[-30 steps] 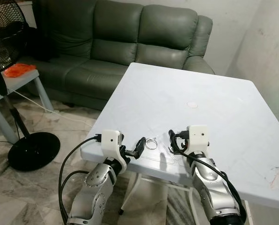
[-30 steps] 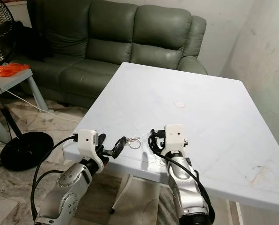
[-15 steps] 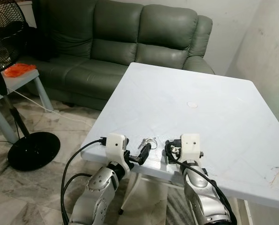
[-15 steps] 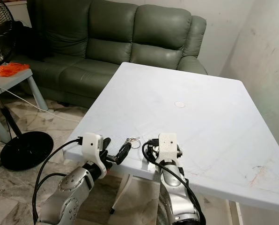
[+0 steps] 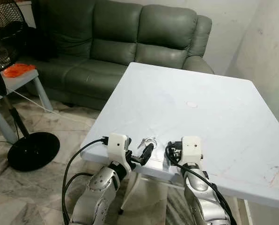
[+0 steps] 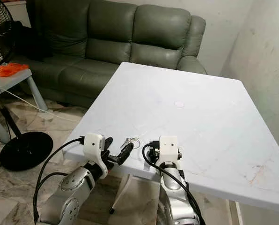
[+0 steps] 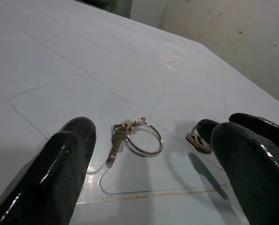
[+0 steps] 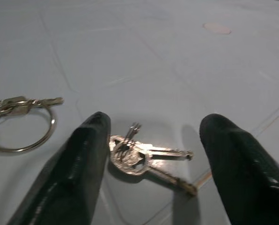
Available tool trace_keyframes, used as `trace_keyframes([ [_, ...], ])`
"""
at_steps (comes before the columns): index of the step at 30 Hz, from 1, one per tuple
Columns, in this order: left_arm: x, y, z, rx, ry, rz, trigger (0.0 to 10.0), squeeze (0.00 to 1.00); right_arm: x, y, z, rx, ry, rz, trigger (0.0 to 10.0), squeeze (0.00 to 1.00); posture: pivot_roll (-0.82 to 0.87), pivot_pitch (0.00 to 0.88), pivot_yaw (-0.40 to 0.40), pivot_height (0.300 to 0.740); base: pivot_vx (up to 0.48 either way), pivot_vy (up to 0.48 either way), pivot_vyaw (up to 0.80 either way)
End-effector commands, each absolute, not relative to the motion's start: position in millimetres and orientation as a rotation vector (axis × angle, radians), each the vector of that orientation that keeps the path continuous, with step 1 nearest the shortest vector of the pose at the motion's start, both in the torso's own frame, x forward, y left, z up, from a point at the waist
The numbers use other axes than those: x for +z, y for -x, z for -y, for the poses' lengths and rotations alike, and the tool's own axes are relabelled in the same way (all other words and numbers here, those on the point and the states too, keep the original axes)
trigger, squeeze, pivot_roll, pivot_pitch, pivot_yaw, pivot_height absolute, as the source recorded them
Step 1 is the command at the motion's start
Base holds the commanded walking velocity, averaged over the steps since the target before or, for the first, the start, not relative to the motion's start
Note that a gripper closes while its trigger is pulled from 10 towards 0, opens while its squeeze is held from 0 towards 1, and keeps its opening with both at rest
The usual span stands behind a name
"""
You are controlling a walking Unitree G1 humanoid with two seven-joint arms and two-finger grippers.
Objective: Hang keys on a hook
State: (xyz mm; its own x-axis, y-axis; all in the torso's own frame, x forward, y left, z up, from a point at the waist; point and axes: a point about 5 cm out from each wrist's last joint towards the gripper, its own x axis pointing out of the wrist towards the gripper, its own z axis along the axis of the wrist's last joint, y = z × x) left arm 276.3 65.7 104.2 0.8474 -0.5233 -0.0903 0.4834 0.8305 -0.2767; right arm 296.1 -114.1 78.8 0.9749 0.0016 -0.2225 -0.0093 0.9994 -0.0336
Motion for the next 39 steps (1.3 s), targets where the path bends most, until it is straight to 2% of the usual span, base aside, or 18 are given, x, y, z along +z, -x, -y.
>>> trace_keyframes([
  [1,107.9,-274.8,-59.1,-0.549,0.258,-0.158,10.0,0.0,82.3,-295.5,111.3,0.01,0.023,-0.22,10.0,0.0,0.04,0.011,-0.08,0.74,0.0,0.0,0.0],
  [13,109.2,-276.7,-59.7,-0.545,0.26,-0.158,10.0,0.0,83.5,-290.2,88.1,0.012,-0.036,-0.236,10.0,0.0,0.04,0.021,-0.074,0.74,0.0,0.0,0.0],
  [19,109.4,-276.9,-59.3,-0.543,0.261,-0.158,10.0,0.0,83.6,-291.1,83.9,0.008,-0.048,-0.247,9.6,0.0,0.04,0.023,-0.073,0.74,0.0,0.0,0.0],
  [21,109.5,-277.3,-59.3,-0.542,0.261,-0.158,10.0,0.0,83.5,-292.4,81.6,0.019,-0.035,-0.243,10.0,0.0,0.04,0.024,-0.073,0.74,0.0,0.0,0.0],
  [34,110.1,-278.2,-61.1,-0.525,0.266,-0.154,10.0,0.0,79.5,-301.6,75.1,0.04,0.009,-0.247,9.8,0.0,0.04,0.028,-0.075,0.74,0.0,0.0,0.0],
  [35,110.1,-278.3,-61.3,-0.523,0.266,-0.154,10.0,0.0,78.8,-301.9,74.4,0.041,0.009,-0.25,9.3,0.0,0.04,0.028,-0.075,0.74,0.0,0.0,0.0],
  [36,110.3,-278.3,-61.4,-0.523,0.266,-0.154,10.0,0.0,78.5,-302.1,73.9,0.042,0.009,-0.252,9.3,0.0,0.04,0.03,-0.075,0.74,0.0,0.0,0.0],
  [37,110.6,-278.3,-61.6,-0.521,0.267,-0.153,10.0,0.0,77.5,-302.7,72.8,0.043,0.01,-0.256,8.5,0.0,0.04,0.03,-0.075,0.74,0.0,0.0,0.0],
  [38,110.6,-278.2,-61.6,-0.52,0.267,-0.153,10.0,0.0,77.3,-303.0,72.2,0.042,0.008,-0.255,4.4,0.0,0.04,0.03,-0.076,0.74,0.0,0.0,0.0],
  [39,110.6,-278.2,-61.6,-0.52,0.267,-0.153,10.0,0.0,77.3,-303.0,72.2,0.042,0.008,-0.255,4.4,0.0,0.04,0.03,-0.076,0.74,0.0,0.0,0.0],
])
